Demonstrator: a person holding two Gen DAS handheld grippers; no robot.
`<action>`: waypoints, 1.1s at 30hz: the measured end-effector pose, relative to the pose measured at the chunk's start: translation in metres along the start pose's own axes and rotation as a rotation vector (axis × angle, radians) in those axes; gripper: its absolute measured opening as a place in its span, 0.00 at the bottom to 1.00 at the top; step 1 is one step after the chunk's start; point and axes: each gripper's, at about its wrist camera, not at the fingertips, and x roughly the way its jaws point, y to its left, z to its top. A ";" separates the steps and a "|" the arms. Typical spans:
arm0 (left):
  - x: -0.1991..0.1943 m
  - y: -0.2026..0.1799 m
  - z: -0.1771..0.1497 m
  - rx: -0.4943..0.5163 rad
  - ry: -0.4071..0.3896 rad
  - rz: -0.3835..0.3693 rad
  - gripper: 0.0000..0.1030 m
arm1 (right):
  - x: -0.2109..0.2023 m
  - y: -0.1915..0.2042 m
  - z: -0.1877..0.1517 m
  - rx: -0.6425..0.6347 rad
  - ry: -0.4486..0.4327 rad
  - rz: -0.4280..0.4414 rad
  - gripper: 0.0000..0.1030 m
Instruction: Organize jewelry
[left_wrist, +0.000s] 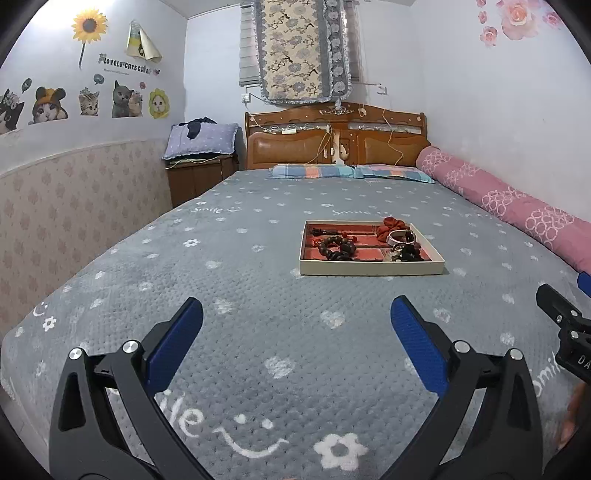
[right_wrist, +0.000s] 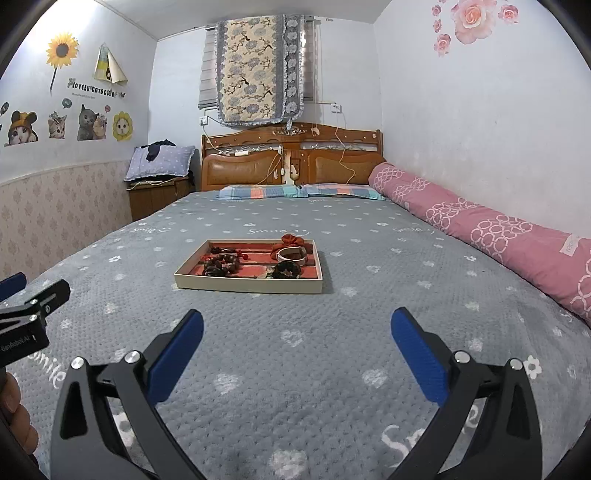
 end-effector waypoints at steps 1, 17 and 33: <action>0.000 0.000 0.000 0.001 -0.002 0.002 0.96 | 0.000 0.000 0.000 -0.001 0.000 -0.001 0.96; -0.003 -0.003 -0.002 0.009 -0.013 -0.006 0.96 | -0.003 -0.003 -0.001 -0.002 -0.004 -0.001 0.96; -0.005 -0.004 -0.001 0.002 -0.015 -0.009 0.96 | -0.004 -0.004 0.001 -0.003 -0.003 0.001 0.96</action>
